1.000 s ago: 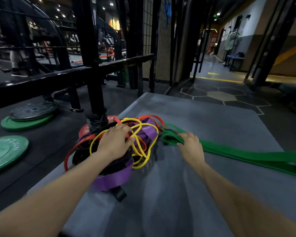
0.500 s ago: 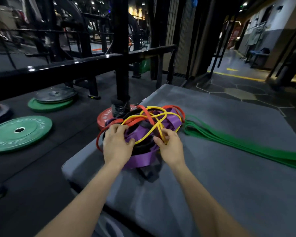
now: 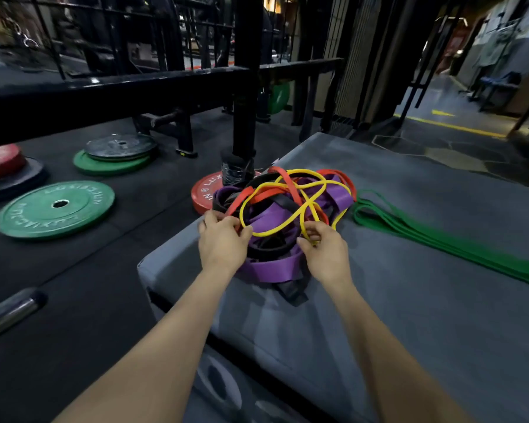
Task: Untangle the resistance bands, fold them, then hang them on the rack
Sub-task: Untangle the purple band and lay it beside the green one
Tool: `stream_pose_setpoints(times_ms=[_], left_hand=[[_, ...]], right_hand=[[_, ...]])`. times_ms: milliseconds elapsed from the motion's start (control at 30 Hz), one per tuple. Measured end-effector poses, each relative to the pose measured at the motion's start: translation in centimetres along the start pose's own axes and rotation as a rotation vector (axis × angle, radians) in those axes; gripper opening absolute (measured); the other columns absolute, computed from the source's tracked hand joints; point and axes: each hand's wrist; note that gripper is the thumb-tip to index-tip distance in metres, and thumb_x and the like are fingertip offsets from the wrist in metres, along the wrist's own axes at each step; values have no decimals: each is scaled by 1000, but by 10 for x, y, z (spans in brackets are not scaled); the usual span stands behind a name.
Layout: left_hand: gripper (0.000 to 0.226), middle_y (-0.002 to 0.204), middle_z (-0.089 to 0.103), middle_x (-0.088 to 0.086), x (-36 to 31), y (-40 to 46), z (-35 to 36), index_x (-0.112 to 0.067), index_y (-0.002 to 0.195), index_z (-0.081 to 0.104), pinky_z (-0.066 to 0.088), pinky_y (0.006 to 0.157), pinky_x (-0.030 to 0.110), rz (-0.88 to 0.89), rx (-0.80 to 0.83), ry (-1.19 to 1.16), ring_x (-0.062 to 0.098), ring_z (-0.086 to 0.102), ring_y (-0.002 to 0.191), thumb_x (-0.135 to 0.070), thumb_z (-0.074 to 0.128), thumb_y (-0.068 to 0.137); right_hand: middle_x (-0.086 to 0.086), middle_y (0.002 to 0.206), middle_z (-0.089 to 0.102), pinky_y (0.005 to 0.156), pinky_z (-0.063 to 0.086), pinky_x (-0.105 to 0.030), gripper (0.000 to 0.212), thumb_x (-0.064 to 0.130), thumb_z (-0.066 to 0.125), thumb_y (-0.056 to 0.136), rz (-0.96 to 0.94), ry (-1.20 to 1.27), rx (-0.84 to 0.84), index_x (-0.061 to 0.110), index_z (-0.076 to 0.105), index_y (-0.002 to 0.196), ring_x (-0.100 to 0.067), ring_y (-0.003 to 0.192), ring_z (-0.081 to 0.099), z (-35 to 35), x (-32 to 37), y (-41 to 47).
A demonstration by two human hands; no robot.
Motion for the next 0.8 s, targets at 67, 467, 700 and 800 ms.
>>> stream_pose_setpoints(times_ms=[67,467,700,800], left_hand=[[27,122,41,7,-3,-1,0,-13,100,69,34,99,37,4,-3,77,30,33,118,-36,58,88],[12,97,49,-4,-26,-14,-10,-15,91,60,43,89,40,244,50,-190,21,55,94,-27,59,89],[24,107,61,-6,-31,-30,-1,-18,104,66,43,97,36,406,395,-246,15,56,107,-9,47,94],[27,105,57,-7,-30,-35,-2,-12,107,67,43,98,31,408,478,-251,16,55,109,-2,45,93]], right_hand=[[-7,122,55,94,37,-22,37,11,63,87,-37,-63,-26,9,58,123,-22,112,53,-2,-1,1],[-10,97,62,83,44,-28,20,3,49,90,-103,151,-100,4,69,95,-23,90,58,-10,16,8],[10,41,26,48,22,-23,55,39,57,89,76,290,143,18,36,43,-9,46,24,-26,21,1],[8,44,46,53,34,-24,40,26,63,87,88,278,202,19,60,48,-7,49,38,-28,16,-4]])
Point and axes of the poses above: each hand's wrist, its own y-axis towards the middle knuckle, its own z-axis out of the palm, x = y × z
